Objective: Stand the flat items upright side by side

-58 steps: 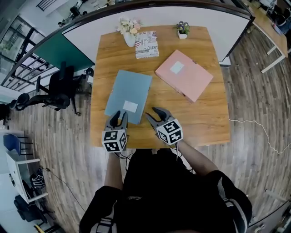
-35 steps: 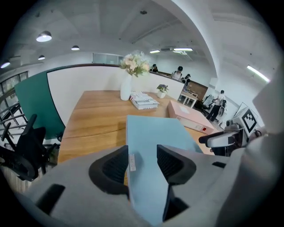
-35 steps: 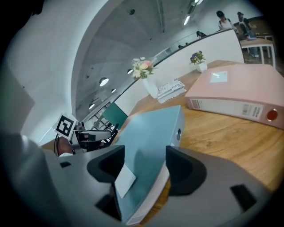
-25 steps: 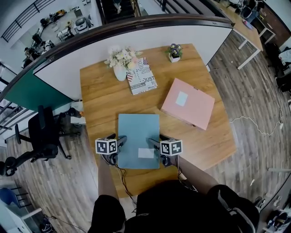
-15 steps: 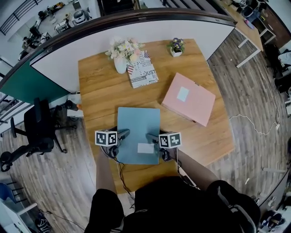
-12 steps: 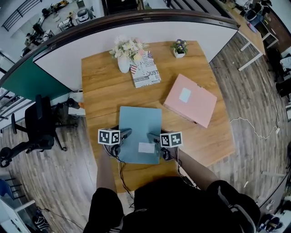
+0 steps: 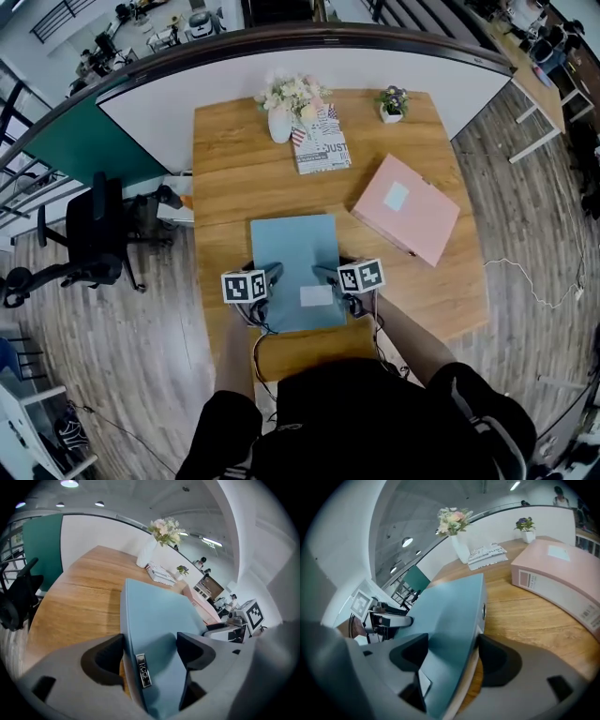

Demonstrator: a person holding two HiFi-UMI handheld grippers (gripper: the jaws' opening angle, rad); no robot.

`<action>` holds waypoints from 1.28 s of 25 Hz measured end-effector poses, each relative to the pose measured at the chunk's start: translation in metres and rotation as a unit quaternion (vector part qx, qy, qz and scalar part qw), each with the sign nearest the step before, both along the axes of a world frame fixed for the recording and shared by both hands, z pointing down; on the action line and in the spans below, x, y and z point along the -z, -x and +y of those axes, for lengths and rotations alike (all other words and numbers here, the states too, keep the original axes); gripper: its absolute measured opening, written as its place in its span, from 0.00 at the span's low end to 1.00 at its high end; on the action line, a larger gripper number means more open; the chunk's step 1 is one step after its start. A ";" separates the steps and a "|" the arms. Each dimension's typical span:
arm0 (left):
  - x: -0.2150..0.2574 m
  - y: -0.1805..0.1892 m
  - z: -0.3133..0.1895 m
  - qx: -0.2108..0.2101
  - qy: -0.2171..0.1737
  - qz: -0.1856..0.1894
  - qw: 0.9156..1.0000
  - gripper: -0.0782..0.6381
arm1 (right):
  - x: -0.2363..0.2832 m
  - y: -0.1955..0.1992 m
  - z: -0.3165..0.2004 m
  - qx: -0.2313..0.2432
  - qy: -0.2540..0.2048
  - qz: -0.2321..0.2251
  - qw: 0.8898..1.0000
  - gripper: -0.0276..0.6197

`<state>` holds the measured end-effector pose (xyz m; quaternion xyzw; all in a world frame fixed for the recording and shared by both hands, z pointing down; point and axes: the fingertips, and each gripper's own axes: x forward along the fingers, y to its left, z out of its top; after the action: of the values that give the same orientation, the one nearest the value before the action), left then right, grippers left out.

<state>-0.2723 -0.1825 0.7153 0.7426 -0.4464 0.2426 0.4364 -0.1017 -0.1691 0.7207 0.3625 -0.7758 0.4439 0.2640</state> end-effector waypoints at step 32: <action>0.123 0.031 -0.014 0.101 -0.288 -0.090 0.948 0.62 | 0.118 0.042 -0.059 0.096 -0.319 -0.006 0.943 0.56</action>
<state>-0.3037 -0.1967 0.5920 0.7627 -0.6073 0.1241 0.1848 -0.1437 -0.2283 0.6024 0.3493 -0.9093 0.1478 0.1713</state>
